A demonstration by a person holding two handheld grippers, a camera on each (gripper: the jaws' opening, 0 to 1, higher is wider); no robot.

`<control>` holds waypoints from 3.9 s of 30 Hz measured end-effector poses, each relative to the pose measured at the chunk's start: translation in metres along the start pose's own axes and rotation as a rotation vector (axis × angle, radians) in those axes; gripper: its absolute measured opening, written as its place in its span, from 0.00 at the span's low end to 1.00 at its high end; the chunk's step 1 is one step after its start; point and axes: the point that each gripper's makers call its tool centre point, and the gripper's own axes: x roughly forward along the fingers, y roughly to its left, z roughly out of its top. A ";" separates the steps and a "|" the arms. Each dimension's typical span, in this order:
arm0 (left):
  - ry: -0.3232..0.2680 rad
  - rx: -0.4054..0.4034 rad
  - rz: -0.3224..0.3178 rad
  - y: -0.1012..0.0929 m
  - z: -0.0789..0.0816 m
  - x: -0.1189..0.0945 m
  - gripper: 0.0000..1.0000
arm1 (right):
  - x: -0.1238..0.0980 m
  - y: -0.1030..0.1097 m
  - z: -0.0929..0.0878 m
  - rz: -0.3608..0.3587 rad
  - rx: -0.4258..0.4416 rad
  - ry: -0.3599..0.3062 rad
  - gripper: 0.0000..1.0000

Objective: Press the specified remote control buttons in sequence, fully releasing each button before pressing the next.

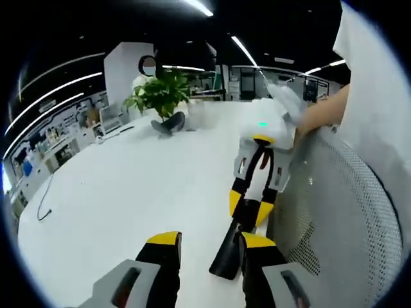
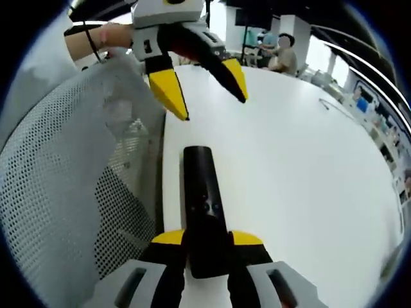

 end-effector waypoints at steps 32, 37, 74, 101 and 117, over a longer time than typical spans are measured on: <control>-0.553 -0.183 0.564 0.038 0.030 -0.106 1.00 | 0.002 0.000 0.003 -0.020 0.013 -0.035 0.22; -0.506 -0.062 0.701 0.047 0.026 -0.117 1.00 | 0.002 0.000 0.003 -0.021 0.012 -0.035 0.22; -0.332 -0.251 0.898 0.076 -0.024 -0.130 0.92 | 0.009 -0.028 0.013 -0.002 0.066 -0.022 0.21; -0.303 -0.260 0.903 0.079 -0.030 -0.130 0.92 | 0.014 -0.086 0.017 0.006 0.011 0.002 0.21; -0.301 -0.259 0.893 0.080 -0.030 -0.128 0.91 | 0.015 -0.120 0.015 0.011 -0.029 0.058 0.21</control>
